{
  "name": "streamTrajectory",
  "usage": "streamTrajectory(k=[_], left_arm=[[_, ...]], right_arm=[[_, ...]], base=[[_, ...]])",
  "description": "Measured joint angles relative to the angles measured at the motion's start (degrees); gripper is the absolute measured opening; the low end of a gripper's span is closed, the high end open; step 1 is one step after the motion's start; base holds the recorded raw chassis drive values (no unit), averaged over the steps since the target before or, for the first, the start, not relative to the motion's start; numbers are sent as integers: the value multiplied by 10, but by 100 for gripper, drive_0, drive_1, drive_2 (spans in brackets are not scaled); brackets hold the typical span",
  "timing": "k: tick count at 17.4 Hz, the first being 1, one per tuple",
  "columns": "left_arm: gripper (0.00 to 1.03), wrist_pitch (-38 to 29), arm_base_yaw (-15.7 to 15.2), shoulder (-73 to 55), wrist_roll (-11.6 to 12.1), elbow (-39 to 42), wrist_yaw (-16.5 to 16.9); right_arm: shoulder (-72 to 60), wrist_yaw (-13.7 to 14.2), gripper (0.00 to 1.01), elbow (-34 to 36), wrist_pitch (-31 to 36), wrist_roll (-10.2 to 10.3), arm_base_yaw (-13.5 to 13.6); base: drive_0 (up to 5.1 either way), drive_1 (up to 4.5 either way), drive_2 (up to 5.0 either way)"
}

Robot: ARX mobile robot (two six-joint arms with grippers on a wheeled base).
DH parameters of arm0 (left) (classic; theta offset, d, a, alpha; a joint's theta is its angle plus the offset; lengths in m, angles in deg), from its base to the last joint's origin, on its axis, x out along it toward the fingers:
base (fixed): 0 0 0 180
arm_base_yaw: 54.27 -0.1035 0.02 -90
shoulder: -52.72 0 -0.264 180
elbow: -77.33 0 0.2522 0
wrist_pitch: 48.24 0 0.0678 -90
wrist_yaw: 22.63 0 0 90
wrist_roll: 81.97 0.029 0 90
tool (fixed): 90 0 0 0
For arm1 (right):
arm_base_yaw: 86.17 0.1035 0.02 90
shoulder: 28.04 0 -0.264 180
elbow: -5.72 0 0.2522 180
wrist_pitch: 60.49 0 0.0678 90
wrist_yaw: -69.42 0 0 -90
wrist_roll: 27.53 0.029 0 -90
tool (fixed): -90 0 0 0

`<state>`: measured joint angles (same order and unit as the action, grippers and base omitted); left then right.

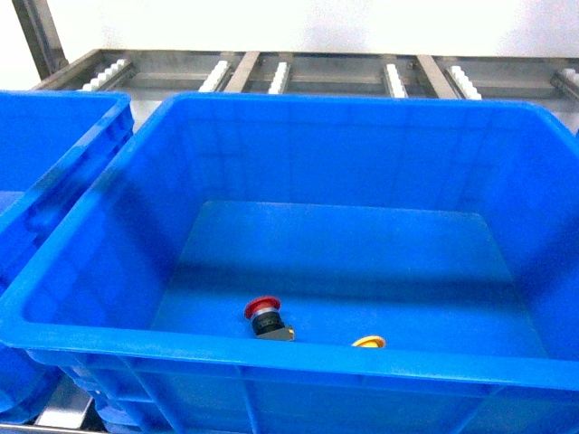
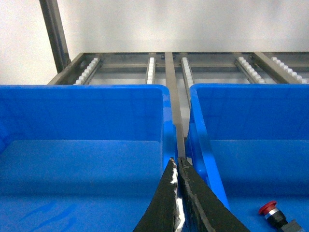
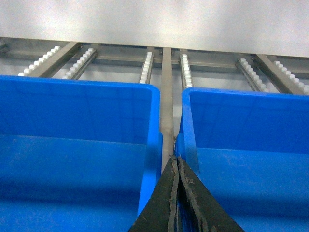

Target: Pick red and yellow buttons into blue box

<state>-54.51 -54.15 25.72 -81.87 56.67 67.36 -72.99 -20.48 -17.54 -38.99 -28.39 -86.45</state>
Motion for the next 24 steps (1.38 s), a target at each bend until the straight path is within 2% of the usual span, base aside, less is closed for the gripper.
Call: streamTrajectory(k=[9, 10, 11, 17, 18, 19, 24], left_arm=[[2, 66, 0, 114, 0, 47, 0], [2, 45, 0, 122, 0, 61, 0], [2, 66, 0, 131, 0, 61, 0], [2, 108, 0, 177, 0, 61, 0], [2, 176, 0, 220, 0, 61, 0], [2, 203, 0, 264, -1, 61, 0], [2, 201, 0, 264, -1, 61, 0]], right_arm=[[167, -1, 2, 70, -99, 0, 0], [181, -1, 2, 76, -97, 0, 0], [181, -1, 2, 88, -78, 0, 0], [263, -1, 2, 89, -168, 0, 0], [274, -1, 2, 89, -178, 0, 0], [289, -1, 2, 89, -190, 0, 0], [328, -1, 2, 89, -230, 0, 0]], base=[[0, 0, 0], [0, 0, 0], [0, 0, 0], [0, 0, 0], [0, 0, 0], [0, 0, 0], [0, 0, 0]])
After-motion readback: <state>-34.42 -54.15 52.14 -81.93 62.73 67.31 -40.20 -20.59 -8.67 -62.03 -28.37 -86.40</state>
